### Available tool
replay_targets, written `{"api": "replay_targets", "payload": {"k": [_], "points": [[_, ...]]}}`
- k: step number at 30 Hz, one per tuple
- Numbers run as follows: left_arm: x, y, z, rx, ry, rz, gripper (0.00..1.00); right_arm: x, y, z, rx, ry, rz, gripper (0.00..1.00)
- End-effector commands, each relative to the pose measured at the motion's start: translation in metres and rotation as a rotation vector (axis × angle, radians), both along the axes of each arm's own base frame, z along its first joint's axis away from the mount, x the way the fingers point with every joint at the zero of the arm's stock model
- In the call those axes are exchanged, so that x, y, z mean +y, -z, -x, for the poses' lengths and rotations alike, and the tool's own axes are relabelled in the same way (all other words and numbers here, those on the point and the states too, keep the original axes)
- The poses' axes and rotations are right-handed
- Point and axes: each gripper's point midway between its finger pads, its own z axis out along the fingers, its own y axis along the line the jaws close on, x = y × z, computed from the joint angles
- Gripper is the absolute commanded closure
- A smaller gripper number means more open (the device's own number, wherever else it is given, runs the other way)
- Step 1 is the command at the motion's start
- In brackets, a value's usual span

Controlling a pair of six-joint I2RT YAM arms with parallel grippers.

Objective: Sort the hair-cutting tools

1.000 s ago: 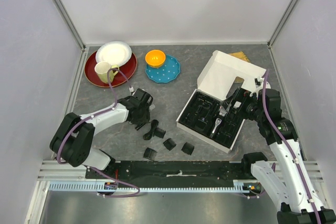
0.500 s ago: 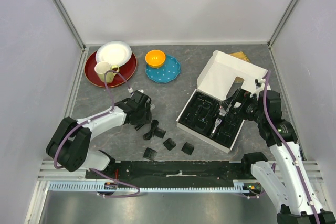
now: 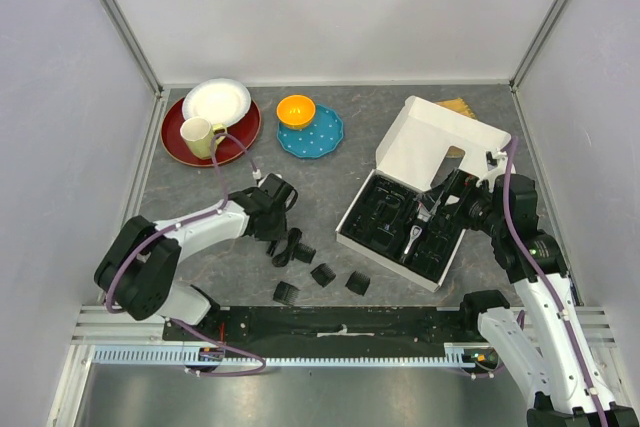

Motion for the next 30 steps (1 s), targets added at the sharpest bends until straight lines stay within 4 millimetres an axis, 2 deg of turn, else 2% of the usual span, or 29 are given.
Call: {"api": "replay_targets", "payload": {"k": [1, 5, 6, 8, 13, 16, 19, 22, 23, 25, 26, 30], "points": [[0.016, 0.034, 0.054, 0.230, -0.015, -0.087, 0.62, 0.003, -0.009, -0.002, -0.041, -0.012, -0.016, 0.03], [0.013, 0.032, 0.047, 0.213, -0.012, -0.092, 0.79, 0.003, -0.008, -0.002, -0.041, -0.017, -0.009, 0.03], [0.011, 0.030, 0.043, 0.203, -0.011, -0.090, 0.88, 0.003, -0.008, -0.002, -0.041, -0.017, -0.009, 0.04], [0.014, 0.026, 0.038, 0.183, -0.013, -0.112, 0.97, 0.003, -0.008, -0.003, -0.043, -0.018, -0.005, 0.03], [0.015, -0.004, 0.016, 0.087, -0.016, -0.140, 0.98, 0.002, -0.008, -0.003, -0.045, -0.013, -0.002, 0.03], [0.011, -0.034, 0.004, 0.021, 0.005, -0.121, 0.98, 0.001, -0.010, -0.003, -0.051, -0.011, 0.003, 0.03], [-0.001, -0.070, -0.007, -0.061, 0.049, -0.066, 0.98, -0.001, -0.012, -0.004, -0.062, -0.002, 0.008, 0.03], [-0.026, -0.105, -0.014, -0.138, 0.124, 0.028, 0.98, -0.003, -0.016, -0.005, -0.072, 0.008, 0.014, 0.03], [-0.040, -0.119, -0.016, -0.172, 0.161, 0.060, 0.98, -0.003, -0.017, -0.005, -0.076, 0.010, 0.014, 0.03], [-0.065, -0.131, -0.020, -0.209, 0.220, 0.120, 0.98, -0.003, -0.020, -0.006, -0.080, 0.009, 0.010, 0.03], [-0.084, -0.141, -0.019, -0.236, 0.274, 0.152, 0.98, -0.002, -0.024, -0.006, -0.089, 0.010, 0.006, 0.03], [-0.146, -0.151, -0.025, -0.279, 0.388, 0.239, 0.98, -0.003, -0.038, -0.005, -0.118, 0.012, 0.001, 0.03]]}}
